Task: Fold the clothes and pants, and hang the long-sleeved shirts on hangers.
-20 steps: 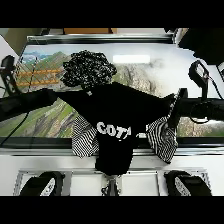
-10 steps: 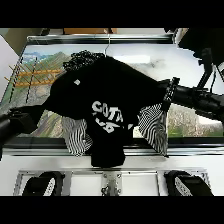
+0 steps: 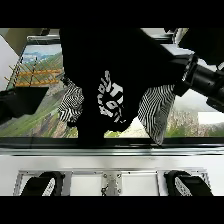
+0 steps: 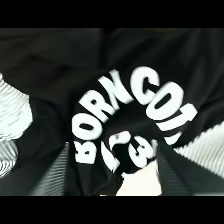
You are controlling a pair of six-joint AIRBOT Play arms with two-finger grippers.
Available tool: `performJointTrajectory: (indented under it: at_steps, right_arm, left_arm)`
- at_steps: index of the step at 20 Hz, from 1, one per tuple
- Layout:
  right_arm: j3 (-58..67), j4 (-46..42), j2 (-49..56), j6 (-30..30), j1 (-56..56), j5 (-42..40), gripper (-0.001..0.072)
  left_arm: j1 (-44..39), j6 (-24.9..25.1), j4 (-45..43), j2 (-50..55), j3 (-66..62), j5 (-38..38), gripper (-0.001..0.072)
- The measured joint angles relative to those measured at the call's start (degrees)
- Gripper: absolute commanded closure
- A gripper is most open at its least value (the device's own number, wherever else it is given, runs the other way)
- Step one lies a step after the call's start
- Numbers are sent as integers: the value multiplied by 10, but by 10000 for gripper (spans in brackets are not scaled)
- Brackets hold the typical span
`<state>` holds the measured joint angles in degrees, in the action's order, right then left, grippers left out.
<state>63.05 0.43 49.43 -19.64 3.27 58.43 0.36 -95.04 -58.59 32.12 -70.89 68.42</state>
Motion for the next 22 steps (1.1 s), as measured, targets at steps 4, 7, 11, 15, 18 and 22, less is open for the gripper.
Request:
performJointTrajectory:
  at_steps: [4,7,11,15,18,22]
  right_arm:
    - [37,-22,-7,-10,45,-35,700]
    - [54,-82,-22,-46,115,-74,700]
    - [73,-200,-55,-130,260,-140,700]
    - [101,-322,-75,-229,421,-195,700]
    - [133,-410,-76,-303,521,-240,700]
    - [202,-508,-47,-398,613,-267,700]
  left_arm:
    - [0,11,2,63,-64,25,695]
    - [0,17,2,90,-80,39,695]
    - [0,20,3,94,-49,32,695]
    - [0,21,7,74,14,2,695]
    - [-8,21,28,59,63,-27,695]
    - [-72,21,36,76,94,-61,695]
